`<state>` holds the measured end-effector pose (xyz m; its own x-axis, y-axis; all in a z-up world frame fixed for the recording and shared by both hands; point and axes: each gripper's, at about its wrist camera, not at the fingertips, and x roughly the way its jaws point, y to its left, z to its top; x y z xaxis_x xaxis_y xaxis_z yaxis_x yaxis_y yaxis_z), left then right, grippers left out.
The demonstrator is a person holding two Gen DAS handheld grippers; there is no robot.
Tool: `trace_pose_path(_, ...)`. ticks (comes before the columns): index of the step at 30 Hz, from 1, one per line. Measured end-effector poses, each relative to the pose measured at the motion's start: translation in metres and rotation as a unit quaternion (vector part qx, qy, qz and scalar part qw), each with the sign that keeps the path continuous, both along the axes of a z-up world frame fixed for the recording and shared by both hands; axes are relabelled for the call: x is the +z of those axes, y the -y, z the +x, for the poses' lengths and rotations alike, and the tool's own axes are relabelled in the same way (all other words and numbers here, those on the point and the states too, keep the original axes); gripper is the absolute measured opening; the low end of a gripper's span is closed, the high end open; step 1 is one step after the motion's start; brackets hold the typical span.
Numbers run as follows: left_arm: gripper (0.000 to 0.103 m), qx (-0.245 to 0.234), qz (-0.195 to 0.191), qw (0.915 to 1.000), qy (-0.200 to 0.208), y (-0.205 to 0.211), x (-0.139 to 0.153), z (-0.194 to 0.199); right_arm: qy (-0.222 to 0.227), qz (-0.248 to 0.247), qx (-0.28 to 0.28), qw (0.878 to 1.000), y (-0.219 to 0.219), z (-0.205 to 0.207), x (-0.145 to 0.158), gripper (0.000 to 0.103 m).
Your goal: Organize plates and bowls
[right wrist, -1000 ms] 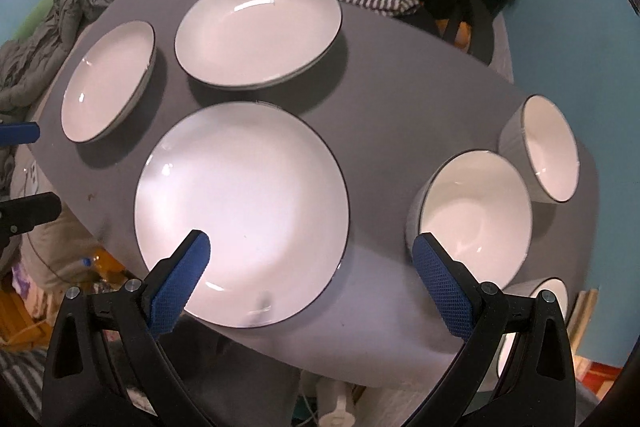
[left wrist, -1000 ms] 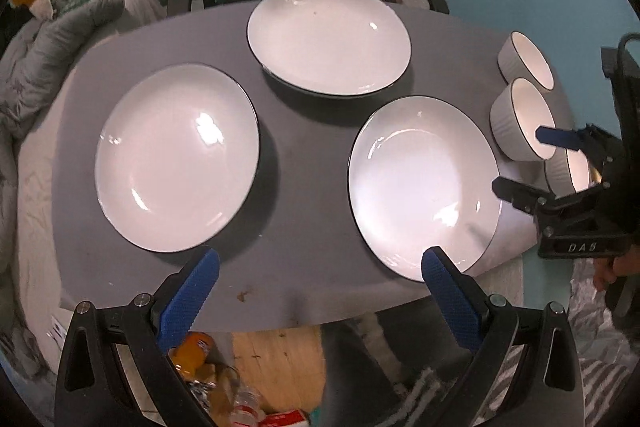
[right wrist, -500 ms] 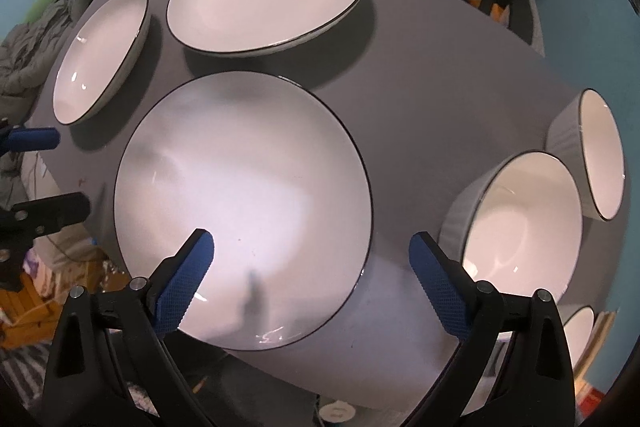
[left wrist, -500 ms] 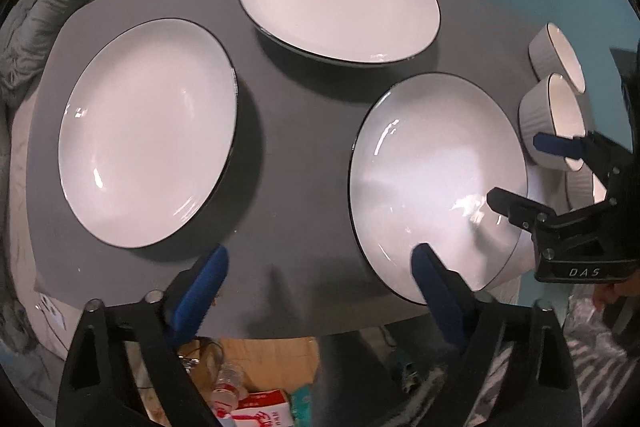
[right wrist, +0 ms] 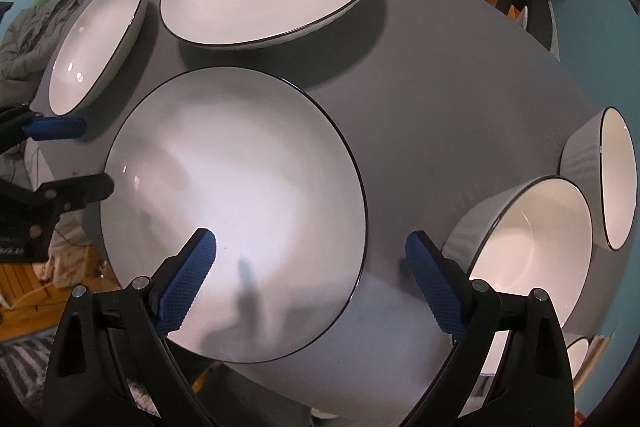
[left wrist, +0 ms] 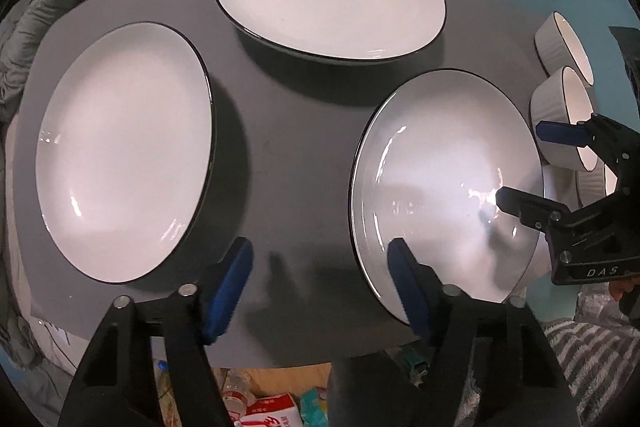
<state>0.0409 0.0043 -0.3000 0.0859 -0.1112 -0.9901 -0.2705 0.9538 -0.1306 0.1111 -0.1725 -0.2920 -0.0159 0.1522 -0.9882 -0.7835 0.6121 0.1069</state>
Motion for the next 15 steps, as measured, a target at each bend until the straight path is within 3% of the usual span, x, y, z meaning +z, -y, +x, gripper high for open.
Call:
trace_pose_path(3,0.062,0.008,-0.017,0.9998,-0.003,0.000,-0.005,-0.001,-0.001,-0.001,0.000,1.000,-0.003,-0.003,-0.002,0.089)
trace_pose_path(5,0.051,0.013,-0.022,0.9996,-0.011,0.002,-0.009,-0.001,-0.005,0.001,0.001,1.000,-0.003,-0.002,-0.003,0.087)
trace_pose_path(7,0.048,0.020,-0.027,0.9993,-0.017,0.005,-0.012,-0.004,-0.005,0.002,-0.001,1.000,-0.004,-0.002,-0.004,0.083)
trace_pose_path(10,0.035,0.032,-0.039,0.9984,-0.024,0.006,-0.016,-0.006,-0.015,0.009,-0.004,1.000,-0.007,0.006,-0.007,0.071)
trace_pose_path(15,0.035,0.046,-0.047,0.9974,-0.030,0.006,-0.021,-0.010,-0.024,-0.001,-0.007,1.000,-0.010,0.011,-0.011,0.053)
